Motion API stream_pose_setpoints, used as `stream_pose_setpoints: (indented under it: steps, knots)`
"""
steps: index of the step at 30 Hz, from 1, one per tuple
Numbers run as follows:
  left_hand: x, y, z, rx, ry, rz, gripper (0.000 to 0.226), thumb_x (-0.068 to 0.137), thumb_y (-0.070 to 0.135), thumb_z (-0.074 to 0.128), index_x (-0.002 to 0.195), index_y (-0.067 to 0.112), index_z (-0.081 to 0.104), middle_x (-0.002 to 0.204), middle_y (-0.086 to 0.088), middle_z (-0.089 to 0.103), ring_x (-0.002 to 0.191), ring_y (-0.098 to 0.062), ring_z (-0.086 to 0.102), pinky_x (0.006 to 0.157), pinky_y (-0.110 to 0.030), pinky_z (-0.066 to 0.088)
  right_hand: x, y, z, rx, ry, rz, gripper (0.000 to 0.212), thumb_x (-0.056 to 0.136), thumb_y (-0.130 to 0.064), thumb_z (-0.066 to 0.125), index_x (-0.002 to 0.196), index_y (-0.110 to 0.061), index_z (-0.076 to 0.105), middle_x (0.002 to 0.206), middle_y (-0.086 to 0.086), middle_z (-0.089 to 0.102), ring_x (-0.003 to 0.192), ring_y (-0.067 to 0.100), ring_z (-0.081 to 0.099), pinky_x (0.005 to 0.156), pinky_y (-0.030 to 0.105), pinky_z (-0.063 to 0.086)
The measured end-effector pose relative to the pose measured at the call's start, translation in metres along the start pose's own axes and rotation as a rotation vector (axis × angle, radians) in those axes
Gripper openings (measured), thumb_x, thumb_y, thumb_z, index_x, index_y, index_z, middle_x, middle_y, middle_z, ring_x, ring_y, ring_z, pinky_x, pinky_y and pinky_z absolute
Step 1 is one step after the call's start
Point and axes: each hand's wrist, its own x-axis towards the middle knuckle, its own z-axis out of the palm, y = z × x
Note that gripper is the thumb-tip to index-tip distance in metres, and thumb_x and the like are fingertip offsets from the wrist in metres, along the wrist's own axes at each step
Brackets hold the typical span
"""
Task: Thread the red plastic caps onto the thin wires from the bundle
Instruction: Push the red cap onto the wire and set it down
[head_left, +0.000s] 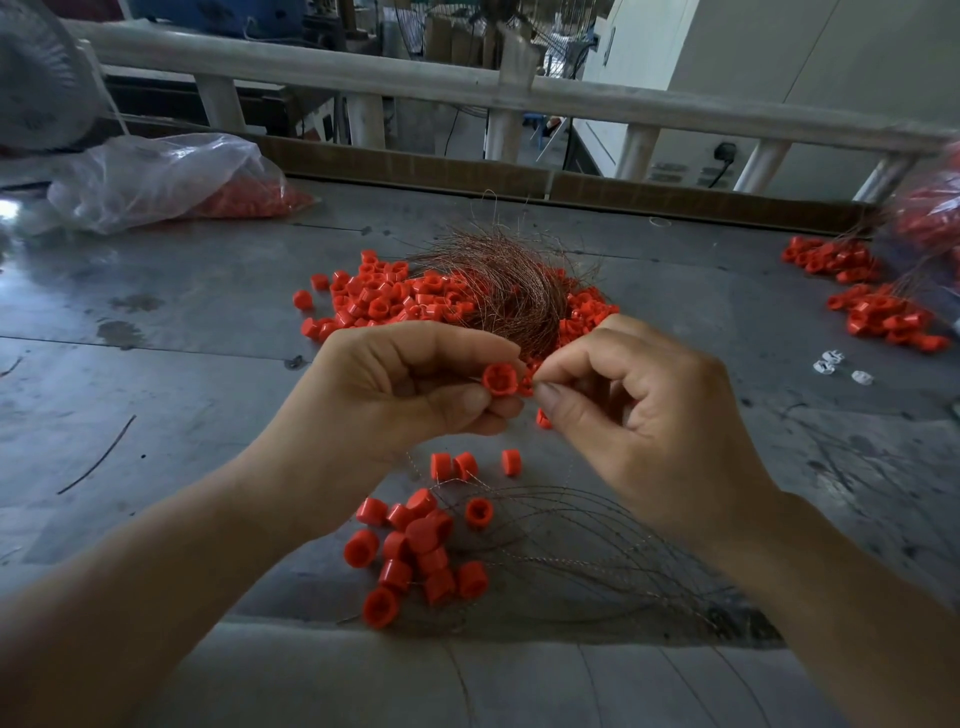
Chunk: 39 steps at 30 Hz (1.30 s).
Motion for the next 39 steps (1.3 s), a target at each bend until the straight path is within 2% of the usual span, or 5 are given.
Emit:
stream_pose_setpoints:
  steps: [10, 18, 26, 30, 39]
  knots:
    - [-0.001, 0.004, 0.002, -0.196, -0.062, -0.025, 0.026, 0.058, 0.009, 0.065, 0.08, 0.017, 0.076, 0.085, -0.004, 0.074, 0.073, -0.013, 0.07, 0.063, -0.018, 0.054, 0.005, -0.002, -0.009, 0.689, -0.138, 0.455, 0.018, 0.067, -0.004, 0.069, 0.074, -0.011, 0.055, 0.06, 0.006, 0.055, 0.046, 0.008, 0.048, 0.039, 0.018, 0.039]
    - [-0.002, 0.004, 0.003, -0.27, -0.166, -0.071, 0.022, 0.065, 0.007, 0.064, 0.084, 0.012, 0.075, 0.086, -0.009, 0.072, 0.075, -0.014, 0.07, 0.063, -0.018, 0.055, 0.004, 0.001, -0.003, 0.856, -0.337, 0.578, 0.025, 0.058, -0.017, 0.068, 0.076, -0.011, 0.051, 0.053, -0.003, 0.057, 0.044, 0.006, 0.052, 0.04, 0.016, 0.04]
    - [0.001, -0.001, 0.001, -0.277, 0.004, -0.202, 0.023, 0.062, 0.0, 0.06, 0.078, 0.009, 0.075, 0.077, -0.01, 0.072, 0.07, -0.016, 0.07, 0.061, -0.019, 0.055, 0.016, 0.047, -0.019, 0.03, 0.038, 0.432, 0.016, 0.078, -0.018, 0.07, 0.07, -0.027, 0.058, 0.062, -0.011, 0.058, 0.055, -0.002, 0.051, 0.058, 0.012, 0.042]
    - [0.0, 0.0, 0.003, -0.273, 0.012, -0.217, 0.026, 0.064, -0.003, 0.056, 0.078, 0.008, 0.075, 0.076, -0.01, 0.072, 0.07, -0.016, 0.07, 0.06, -0.019, 0.055, 0.013, 0.059, -0.013, -0.157, -0.083, 0.381, 0.013, 0.078, -0.013, 0.07, 0.075, -0.024, 0.065, 0.065, -0.018, 0.057, 0.057, -0.006, 0.052, 0.056, 0.002, 0.036]
    - [0.001, 0.001, 0.004, -0.259, 0.011, -0.23, 0.026, 0.063, -0.003, 0.056, 0.077, 0.009, 0.075, 0.076, -0.009, 0.072, 0.069, -0.016, 0.07, 0.059, -0.019, 0.054, 0.013, 0.074, -0.009, -0.487, -0.264, 0.375, 0.016, 0.079, -0.019, 0.068, 0.095, -0.021, 0.068, 0.077, -0.011, 0.048, 0.076, 0.009, 0.047, 0.068, 0.021, 0.033]
